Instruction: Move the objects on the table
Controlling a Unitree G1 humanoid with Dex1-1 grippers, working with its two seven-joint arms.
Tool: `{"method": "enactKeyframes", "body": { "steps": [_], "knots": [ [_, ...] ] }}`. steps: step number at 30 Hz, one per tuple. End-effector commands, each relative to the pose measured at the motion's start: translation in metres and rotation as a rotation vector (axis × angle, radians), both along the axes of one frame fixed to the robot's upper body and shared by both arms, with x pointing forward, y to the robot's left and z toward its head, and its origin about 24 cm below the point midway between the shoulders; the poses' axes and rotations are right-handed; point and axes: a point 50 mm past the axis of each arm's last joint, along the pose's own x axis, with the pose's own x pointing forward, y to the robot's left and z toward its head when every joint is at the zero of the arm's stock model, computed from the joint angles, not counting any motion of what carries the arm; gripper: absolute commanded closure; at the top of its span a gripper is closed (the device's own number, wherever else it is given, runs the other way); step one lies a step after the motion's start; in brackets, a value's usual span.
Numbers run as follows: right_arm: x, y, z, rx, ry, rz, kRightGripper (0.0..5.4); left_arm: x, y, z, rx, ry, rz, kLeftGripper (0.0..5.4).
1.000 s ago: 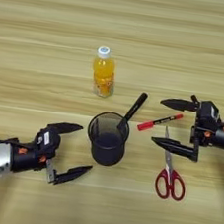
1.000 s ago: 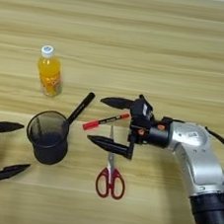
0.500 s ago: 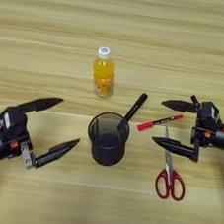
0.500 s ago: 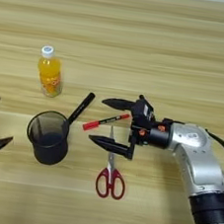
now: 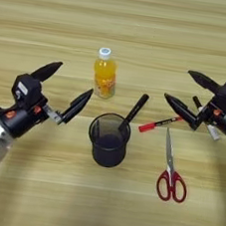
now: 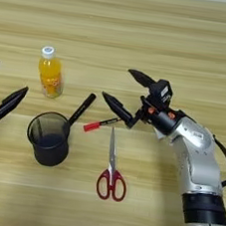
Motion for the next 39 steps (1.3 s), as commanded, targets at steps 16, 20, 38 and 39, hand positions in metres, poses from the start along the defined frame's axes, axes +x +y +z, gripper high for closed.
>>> {"method": "enactKeyframes", "body": {
  "steps": [16, 20, 38, 39],
  "knots": [
    [0.022, -0.008, -0.004, 0.141, -0.103, -0.482, 0.04, 0.05, -0.051, -0.023, 0.021, 0.036, 0.174, 0.0],
    [0.025, -0.011, -0.009, 0.152, -0.094, -0.566, 0.04, 0.061, -0.054, -0.025, 0.012, 0.054, 0.194, 0.0],
    [0.035, -0.024, -0.04, 0.087, 0.075, -0.783, 0.04, 0.096, -0.061, -0.045, 0.025, 0.135, 0.256, 0.0],
    [0.035, -0.025, -0.041, 0.084, 0.087, -0.787, 0.04, 0.096, -0.061, -0.045, 0.026, 0.134, 0.255, 0.0]
  ]
}}
